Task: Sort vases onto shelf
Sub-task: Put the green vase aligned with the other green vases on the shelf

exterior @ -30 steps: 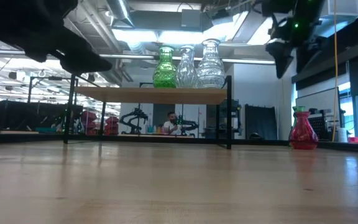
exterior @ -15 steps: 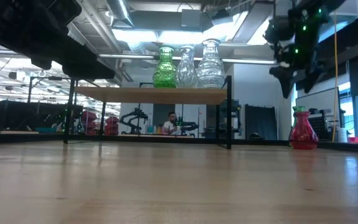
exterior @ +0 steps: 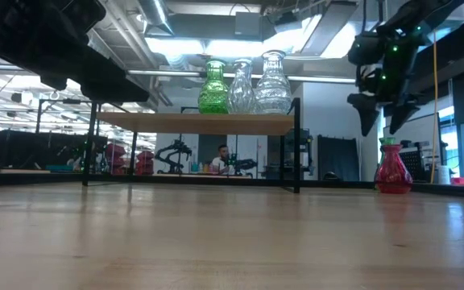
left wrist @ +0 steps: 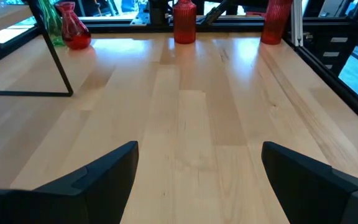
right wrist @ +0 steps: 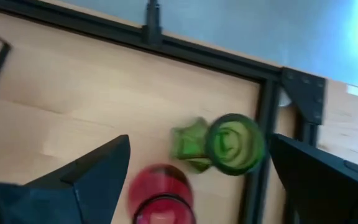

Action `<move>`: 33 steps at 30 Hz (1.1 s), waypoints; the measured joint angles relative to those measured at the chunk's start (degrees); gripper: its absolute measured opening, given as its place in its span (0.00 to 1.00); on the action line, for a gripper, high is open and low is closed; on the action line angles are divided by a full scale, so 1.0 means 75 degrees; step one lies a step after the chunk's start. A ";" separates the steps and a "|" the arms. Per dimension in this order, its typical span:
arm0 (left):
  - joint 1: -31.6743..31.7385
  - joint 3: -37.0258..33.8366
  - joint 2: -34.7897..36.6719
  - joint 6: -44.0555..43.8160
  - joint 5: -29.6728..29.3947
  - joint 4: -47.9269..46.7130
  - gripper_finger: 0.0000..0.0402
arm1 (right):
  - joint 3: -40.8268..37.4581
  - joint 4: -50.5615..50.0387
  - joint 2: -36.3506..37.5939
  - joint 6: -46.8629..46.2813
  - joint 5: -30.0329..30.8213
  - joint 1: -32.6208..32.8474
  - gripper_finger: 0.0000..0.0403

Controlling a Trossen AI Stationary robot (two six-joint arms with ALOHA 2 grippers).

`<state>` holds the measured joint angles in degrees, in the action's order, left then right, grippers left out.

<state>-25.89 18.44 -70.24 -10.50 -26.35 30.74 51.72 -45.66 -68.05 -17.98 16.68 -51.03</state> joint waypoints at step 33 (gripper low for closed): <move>0.0000 0.0000 0.0000 0.0003 -0.0017 0.0000 0.84 | 0.0509 -0.0272 -0.1008 0.0224 -0.0752 -0.0374 0.82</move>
<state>-25.89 18.44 -70.24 -10.48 -26.48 30.74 55.54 -47.70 -75.61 -16.31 11.03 -53.83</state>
